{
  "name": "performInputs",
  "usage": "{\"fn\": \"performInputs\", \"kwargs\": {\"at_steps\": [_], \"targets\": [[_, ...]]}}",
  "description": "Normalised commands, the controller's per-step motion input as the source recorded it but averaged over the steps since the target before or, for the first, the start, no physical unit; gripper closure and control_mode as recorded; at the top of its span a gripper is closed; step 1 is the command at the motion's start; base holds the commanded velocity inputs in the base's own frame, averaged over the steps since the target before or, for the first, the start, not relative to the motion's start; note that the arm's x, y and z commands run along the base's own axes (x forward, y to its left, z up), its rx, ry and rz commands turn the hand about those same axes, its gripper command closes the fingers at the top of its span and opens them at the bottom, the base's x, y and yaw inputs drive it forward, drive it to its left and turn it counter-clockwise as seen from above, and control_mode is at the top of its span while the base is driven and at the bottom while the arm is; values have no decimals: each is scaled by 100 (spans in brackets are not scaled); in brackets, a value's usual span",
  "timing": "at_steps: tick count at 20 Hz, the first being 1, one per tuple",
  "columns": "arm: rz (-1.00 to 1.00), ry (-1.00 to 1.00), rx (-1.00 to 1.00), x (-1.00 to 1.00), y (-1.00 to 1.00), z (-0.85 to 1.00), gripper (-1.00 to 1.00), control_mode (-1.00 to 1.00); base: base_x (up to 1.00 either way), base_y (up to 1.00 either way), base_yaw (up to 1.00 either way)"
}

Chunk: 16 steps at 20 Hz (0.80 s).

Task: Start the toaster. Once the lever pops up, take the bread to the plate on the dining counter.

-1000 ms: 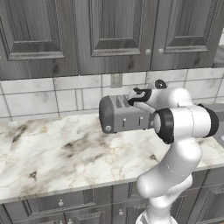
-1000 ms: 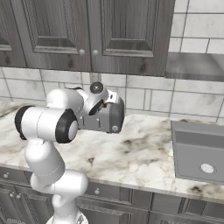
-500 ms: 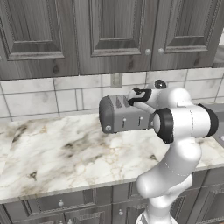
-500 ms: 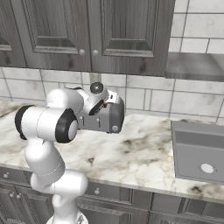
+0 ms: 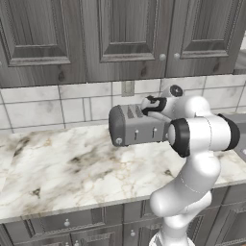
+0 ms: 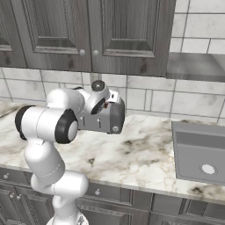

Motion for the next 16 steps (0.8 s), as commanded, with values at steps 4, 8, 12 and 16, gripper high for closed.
{"fn": "performInputs", "kwargs": {"at_steps": [4, 8, 12, 16], "targets": [[0, 5, 0, 0, 0, 0, -100, -100, 0, 0, 0], [0, 2, 0, 0, 0, 0, 100, -100, 0, 0, 0], [0, 0, 0, 0, 4, 0, 100, -100, 0, 0, 0], [0, 0, 0, 0, 0, 0, 100, -100, 0, 0, 0]]}}
